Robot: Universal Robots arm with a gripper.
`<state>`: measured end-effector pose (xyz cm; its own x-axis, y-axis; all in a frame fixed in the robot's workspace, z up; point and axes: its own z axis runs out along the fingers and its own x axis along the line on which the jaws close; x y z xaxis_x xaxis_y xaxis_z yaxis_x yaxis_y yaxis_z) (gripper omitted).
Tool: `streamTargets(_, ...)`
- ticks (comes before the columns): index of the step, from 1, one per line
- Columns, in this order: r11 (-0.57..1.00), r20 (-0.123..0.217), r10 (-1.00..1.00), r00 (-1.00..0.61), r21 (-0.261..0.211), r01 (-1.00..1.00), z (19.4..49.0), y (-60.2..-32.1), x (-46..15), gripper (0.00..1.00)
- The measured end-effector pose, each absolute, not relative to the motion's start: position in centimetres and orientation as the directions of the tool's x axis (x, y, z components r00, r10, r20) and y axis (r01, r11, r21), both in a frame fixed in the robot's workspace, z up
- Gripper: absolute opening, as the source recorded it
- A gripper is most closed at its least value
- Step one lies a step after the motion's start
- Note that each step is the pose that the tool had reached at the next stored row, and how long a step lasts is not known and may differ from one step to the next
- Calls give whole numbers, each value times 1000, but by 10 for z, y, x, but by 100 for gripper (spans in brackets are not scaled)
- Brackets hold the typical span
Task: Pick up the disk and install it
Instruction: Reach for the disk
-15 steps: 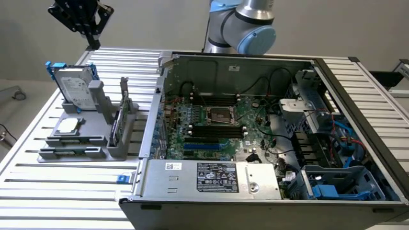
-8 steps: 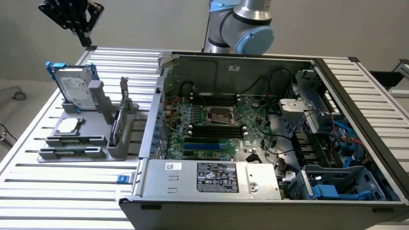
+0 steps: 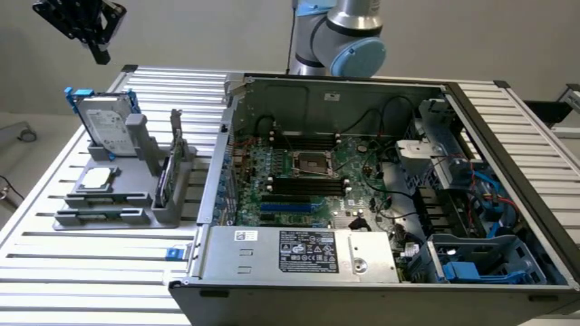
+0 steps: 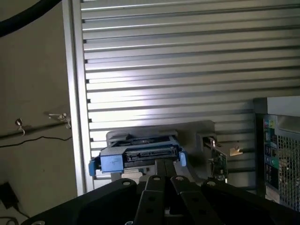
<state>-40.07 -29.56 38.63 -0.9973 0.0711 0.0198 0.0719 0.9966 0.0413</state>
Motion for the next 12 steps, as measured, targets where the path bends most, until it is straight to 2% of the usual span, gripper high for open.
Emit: streamTargets(12, 999, 29, 32, -999, 37, 33, 380, -293, -428, 11)
